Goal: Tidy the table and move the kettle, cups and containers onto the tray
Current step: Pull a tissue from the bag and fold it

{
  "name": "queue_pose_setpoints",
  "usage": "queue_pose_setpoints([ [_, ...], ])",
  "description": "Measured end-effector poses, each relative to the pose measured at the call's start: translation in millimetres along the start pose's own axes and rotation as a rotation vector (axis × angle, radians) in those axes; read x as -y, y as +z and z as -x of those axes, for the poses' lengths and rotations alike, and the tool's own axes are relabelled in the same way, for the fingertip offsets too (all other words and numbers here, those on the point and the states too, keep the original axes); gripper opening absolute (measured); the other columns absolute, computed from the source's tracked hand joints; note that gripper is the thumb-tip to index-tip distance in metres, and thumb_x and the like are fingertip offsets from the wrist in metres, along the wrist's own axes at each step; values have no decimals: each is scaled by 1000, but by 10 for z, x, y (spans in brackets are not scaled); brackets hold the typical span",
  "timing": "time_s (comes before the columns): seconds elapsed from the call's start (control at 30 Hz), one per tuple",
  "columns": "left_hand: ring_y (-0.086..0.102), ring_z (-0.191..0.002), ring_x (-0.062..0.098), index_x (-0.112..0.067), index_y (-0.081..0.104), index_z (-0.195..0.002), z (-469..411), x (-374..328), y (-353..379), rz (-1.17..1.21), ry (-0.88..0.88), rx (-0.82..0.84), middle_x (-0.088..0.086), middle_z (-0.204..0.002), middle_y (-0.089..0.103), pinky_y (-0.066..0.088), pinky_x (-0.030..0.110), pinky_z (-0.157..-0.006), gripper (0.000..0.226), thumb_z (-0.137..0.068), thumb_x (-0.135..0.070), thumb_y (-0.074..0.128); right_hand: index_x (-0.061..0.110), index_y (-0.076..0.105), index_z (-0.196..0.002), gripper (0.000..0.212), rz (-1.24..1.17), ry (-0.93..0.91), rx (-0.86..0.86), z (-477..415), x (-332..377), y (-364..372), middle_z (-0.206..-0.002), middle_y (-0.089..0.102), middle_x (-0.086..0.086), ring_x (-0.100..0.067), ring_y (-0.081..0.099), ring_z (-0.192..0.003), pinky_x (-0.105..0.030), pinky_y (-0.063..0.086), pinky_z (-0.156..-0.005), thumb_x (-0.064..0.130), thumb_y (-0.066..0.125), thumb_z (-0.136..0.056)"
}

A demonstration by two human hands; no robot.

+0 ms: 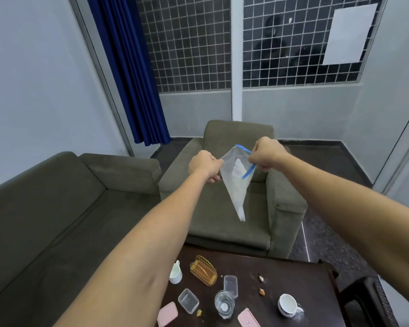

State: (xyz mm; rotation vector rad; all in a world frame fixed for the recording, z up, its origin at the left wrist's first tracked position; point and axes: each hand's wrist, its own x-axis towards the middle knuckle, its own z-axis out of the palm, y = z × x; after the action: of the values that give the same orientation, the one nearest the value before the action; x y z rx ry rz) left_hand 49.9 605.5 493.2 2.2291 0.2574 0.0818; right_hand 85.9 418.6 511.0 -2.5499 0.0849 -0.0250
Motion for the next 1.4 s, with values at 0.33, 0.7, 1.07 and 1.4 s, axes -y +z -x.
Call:
queue_pose_setpoints([
  [0.33,74,-58,20,-14,58,-84,-394,269,-174,118,114,183,4,-78,72,49,24,-47,17,-83,-31,54,11,48,-88,20,441,-126,-267,132,338,527,-89,61,-8,-38,63,-84,-35,41,-65,15,65,-79],
  [0.7,73,-56,14,-18,53,-78,-562,489,-95,70,320,192,-4,-68,73,55,35,-63,15,-87,-30,50,12,42,-72,21,224,82,-152,156,781,741,-72,51,-4,-27,55,-68,-29,41,-56,17,59,-83],
  [1.07,70,-58,16,-13,55,-76,-512,468,114,134,451,332,-1,-61,72,56,45,-66,21,-85,-32,52,12,58,-70,20,-209,430,-7,139,522,757,-69,65,-7,-20,67,-46,-30,61,-59,11,76,-78],
  [1.4,69,-59,24,-18,49,-65,-390,359,242,220,439,394,2,-56,67,48,39,-61,18,-80,-28,51,11,56,-79,26,-33,437,10,160,358,694,-60,61,-4,-14,56,-35,-20,45,-43,28,74,-77],
])
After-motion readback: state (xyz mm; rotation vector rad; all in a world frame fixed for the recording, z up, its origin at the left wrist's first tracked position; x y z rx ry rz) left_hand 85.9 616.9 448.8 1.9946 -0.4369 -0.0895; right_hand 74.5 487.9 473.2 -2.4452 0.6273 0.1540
